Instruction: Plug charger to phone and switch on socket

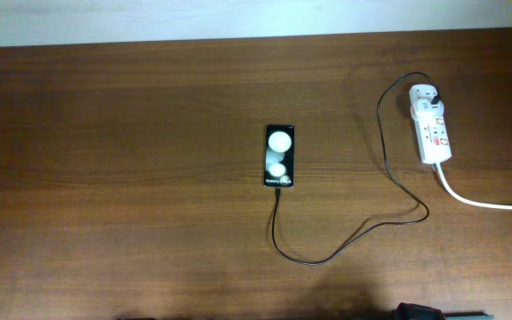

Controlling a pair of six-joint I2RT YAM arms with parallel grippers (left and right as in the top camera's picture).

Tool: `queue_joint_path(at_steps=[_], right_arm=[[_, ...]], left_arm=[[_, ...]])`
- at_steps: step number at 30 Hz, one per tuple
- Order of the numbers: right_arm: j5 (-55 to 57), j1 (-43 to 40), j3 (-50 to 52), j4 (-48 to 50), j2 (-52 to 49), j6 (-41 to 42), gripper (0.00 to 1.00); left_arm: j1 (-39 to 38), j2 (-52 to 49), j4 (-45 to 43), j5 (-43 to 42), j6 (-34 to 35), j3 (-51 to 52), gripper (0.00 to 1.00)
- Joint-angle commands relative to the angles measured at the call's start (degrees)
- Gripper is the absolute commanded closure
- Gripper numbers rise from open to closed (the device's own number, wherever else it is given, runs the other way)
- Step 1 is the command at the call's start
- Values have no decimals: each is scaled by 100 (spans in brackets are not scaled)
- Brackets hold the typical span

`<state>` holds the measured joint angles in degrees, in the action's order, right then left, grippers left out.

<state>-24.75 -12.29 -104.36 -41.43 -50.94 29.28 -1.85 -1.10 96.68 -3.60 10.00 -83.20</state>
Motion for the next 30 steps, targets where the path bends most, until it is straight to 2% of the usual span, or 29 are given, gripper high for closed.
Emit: queue_joint_path(at_steps=[1,5,8,10,12,14,15,20,24,27,30], right_arm=[[-11,76,522,267,647,-144,87],[-11,74,2127,1617,2118,-142,85],[-11,74,2914,2356,2898,-142,82],[-11,76,2942,2396,3101,-142,82],[-13,76,2942,2396,3226,-140,82],[-13,76,2942,2393,3283,-140,82],[-13,76,2942,2393,3307,-140,81],[-13,76,2942,2393,3309,-140,80],[-11,76,2942,2393,3480,-140,79],[-11,210,2942,2396,3615,-142,77],[-11,260,2942,2415,3689,-140,77]], left_arm=[[24,68,0,44,-90,-11,1],[24,68,-494,254,-70,166,1],[24,68,-1550,256,-70,1099,1],[24,68,-2490,256,-70,2013,1],[24,66,-3517,247,-68,3388,1],[24,66,-3897,232,-68,4120,1],[24,66,-4411,229,-63,4503,1],[24,66,-6393,236,-68,5386,1],[24,66,-8061,236,-70,6830,1],[24,66,-8852,236,-70,7595,1],[24,66,-9027,236,-72,8035,1]])
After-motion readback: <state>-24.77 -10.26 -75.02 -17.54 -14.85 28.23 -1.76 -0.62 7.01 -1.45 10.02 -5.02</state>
